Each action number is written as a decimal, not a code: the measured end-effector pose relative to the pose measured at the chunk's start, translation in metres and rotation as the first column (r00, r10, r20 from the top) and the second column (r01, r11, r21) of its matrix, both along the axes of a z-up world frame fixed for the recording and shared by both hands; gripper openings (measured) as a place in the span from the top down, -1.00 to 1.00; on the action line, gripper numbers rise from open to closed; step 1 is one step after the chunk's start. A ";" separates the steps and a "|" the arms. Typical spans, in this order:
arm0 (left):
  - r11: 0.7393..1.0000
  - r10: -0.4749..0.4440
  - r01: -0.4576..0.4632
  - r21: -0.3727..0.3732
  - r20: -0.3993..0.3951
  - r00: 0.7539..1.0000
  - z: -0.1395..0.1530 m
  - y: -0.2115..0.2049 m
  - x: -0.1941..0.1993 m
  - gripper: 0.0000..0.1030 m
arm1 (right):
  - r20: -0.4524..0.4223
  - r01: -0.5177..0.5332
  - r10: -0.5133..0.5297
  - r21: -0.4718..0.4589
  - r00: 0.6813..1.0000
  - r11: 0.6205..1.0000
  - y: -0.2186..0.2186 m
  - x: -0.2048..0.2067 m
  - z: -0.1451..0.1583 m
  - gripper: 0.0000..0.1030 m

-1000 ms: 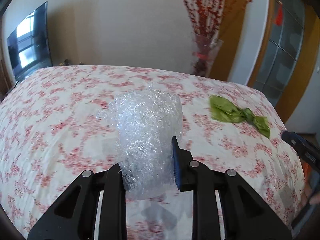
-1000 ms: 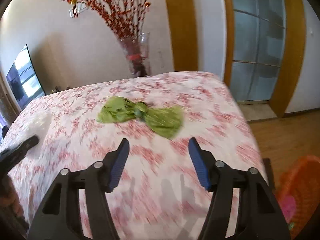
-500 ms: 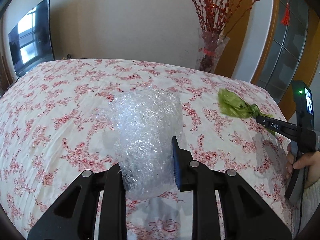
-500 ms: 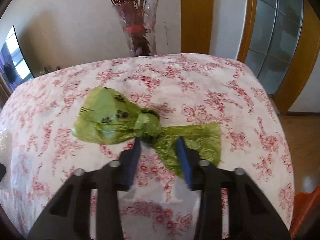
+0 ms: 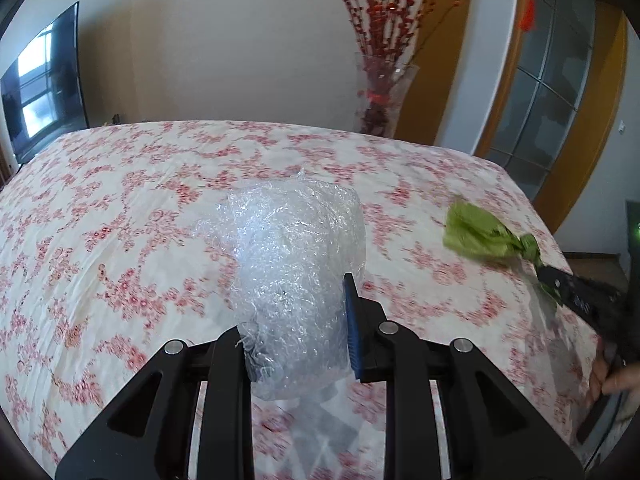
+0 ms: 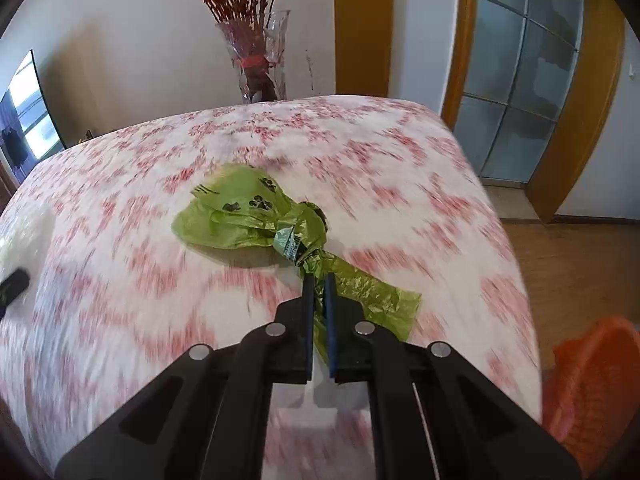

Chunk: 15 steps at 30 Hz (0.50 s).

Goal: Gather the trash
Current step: 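Grasp the light-green paw-print bag with the right tool while the left tool holds the bubble-wrap bag, then carry the bubble-wrap and light-green bags over the wastebasket with both tools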

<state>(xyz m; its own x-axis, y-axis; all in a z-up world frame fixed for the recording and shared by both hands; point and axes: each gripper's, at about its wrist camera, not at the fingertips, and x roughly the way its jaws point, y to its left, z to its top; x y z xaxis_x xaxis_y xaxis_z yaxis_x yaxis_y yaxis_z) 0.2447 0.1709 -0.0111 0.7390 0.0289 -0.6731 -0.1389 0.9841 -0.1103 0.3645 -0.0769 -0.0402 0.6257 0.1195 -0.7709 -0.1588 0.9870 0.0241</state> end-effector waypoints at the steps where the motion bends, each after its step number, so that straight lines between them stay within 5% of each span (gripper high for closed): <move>1: 1.000 -0.007 0.007 0.000 0.003 1.000 0.001 -0.004 -0.003 0.55 | 0.006 0.007 -0.007 0.003 1.000 1.000 -0.006 -0.011 0.003 0.87; 15: 0.989 -0.146 0.146 0.000 0.023 0.989 0.016 -0.079 -0.046 0.55 | 0.080 0.129 -0.135 0.066 0.988 0.989 -0.085 -0.134 0.039 0.87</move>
